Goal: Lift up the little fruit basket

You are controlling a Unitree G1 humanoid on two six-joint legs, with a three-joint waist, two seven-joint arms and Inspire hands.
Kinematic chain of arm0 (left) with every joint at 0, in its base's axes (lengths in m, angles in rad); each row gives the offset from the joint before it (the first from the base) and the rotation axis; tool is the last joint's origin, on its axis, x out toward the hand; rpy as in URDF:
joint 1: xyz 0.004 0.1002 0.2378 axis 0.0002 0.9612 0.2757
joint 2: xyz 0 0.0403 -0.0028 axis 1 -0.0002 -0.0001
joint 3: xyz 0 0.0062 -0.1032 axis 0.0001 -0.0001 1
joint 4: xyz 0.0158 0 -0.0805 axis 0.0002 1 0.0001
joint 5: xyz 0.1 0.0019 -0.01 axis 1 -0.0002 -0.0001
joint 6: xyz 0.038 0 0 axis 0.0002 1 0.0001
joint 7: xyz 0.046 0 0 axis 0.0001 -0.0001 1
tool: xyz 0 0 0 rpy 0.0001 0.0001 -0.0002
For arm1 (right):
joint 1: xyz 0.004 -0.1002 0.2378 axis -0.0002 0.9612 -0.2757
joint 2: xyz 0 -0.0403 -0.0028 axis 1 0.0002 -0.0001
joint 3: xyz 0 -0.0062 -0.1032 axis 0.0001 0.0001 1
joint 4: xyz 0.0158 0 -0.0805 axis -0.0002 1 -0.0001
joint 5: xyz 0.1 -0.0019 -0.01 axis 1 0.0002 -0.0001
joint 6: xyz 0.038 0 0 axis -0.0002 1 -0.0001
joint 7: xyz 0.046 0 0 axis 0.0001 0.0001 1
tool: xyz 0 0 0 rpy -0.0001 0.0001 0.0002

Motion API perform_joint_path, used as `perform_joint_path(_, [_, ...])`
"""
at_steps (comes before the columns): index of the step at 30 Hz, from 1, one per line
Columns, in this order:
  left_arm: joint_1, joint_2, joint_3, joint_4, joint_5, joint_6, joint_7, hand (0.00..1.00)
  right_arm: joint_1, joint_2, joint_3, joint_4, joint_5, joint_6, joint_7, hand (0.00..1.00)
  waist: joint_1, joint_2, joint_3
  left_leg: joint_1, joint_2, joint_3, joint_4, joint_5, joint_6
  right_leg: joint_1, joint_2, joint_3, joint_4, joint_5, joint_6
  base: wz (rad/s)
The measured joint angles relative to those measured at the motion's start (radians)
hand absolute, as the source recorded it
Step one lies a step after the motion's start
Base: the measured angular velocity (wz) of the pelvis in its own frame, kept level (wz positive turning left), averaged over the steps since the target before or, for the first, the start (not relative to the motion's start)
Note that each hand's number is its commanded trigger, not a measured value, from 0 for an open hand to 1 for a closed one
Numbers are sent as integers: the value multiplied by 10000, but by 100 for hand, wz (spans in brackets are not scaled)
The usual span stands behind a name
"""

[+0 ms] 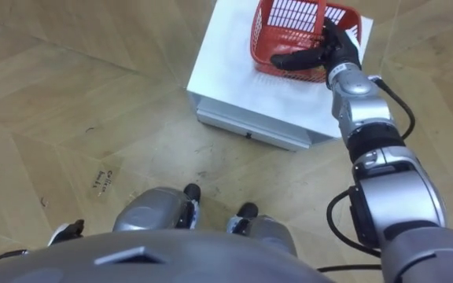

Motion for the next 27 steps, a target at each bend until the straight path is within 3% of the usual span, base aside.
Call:
perform_joint_path(4, [19,6,16,11,13,18,-107,0,0,-20,-23,-226,-219,-2,12,0,-83,-31,9,306,2,3,-199,-1,0,276,15,2,-54,0,0,0])
perform_joint_path(11, [257,1,132,-11,25,-95,-143,0,104,-117,-170,-767,-379,-103,31,0,-540,-100,5,709,-9,38,-394,-1,-1,691,110,20,-303,12,13,0])
perform_joint_path(16, [269,-11,594,-42,15,-221,-141,0,635,-340,-545,-2047,-366,-192,-38,0,-749,-174,-24,925,19,172,-565,8,-13,741,138,178,-361,15,14,-9])
perform_joint_path(21, [403,-20,831,-289,22,-303,108,0,1771,-387,-907,-3901,-346,-343,-97,0,-1075,-262,-88,1289,48,469,-792,10,-14,894,156,485,-387,13,16,-16])
perform_joint_path(27, [453,-41,1219,-334,68,-380,111,0,2811,-386,-1391,-4885,-690,-349,29,0,-1421,-316,-126,1871,33,582,-1097,9,-14,1337,162,651,-556,4,31,-9])
